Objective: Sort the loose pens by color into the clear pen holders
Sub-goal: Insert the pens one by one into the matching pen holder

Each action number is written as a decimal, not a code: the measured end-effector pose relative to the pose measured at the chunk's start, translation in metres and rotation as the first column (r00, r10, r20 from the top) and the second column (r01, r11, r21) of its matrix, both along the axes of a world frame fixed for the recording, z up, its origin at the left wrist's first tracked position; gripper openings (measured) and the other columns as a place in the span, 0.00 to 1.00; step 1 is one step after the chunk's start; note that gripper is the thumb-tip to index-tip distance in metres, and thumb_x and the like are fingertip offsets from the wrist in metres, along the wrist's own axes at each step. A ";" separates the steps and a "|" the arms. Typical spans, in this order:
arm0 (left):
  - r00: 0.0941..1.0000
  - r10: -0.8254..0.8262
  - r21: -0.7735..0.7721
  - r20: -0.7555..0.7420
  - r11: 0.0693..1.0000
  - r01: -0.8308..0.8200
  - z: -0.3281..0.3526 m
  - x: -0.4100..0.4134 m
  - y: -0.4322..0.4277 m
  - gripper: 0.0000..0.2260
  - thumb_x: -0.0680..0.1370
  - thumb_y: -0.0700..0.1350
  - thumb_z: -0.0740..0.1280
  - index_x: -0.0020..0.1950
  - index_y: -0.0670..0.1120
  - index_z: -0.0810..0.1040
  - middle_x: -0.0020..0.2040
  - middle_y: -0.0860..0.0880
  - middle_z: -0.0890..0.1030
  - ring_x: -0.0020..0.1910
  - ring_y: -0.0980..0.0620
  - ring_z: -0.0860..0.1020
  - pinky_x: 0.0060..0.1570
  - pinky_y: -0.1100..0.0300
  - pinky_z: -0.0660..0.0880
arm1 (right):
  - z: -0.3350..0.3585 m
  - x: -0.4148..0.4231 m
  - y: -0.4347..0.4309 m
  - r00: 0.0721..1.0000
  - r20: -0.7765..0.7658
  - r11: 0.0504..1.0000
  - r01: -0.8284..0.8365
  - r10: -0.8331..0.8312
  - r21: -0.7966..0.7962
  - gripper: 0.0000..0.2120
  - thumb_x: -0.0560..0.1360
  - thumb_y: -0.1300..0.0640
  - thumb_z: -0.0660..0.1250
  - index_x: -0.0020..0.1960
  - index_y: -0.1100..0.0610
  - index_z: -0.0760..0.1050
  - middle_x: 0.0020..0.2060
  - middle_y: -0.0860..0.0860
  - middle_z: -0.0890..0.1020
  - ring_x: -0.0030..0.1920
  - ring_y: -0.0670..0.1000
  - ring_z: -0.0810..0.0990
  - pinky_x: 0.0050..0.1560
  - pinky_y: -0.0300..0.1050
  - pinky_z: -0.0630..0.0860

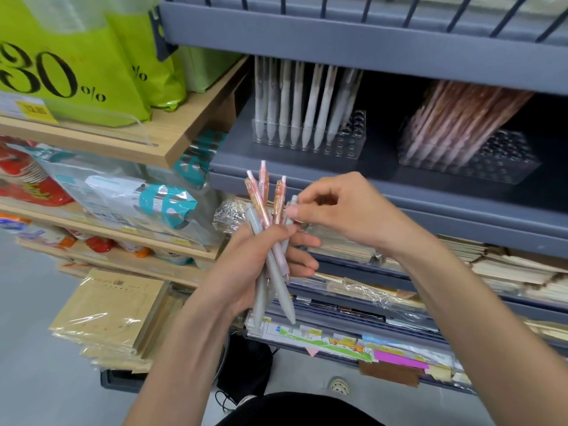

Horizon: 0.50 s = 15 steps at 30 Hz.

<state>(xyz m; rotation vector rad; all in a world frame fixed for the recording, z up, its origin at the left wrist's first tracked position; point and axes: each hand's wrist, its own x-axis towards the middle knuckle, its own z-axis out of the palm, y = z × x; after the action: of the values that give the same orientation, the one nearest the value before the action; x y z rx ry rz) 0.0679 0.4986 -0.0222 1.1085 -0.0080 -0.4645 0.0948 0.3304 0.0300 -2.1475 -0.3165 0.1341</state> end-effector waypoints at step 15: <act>0.997 0.075 -0.009 -0.028 0.997 -0.076 0.001 0.014 -0.036 0.12 0.82 0.38 0.59 0.60 0.30 0.72 0.42 0.39 0.85 0.32 0.43 0.83 0.32 0.56 0.81 | -0.016 -0.006 -0.027 0.949 -0.017 0.875 0.296 -0.313 0.384 0.06 0.74 0.56 0.74 0.47 0.57 0.81 0.34 0.52 0.81 0.32 0.45 0.77 0.32 0.42 0.76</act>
<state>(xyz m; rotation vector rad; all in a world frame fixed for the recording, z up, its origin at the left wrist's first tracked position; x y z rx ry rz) 0.0815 0.4623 -0.0212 1.0889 0.0554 -0.4115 0.0883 0.3037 0.0137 -1.7836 -0.0195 -0.1500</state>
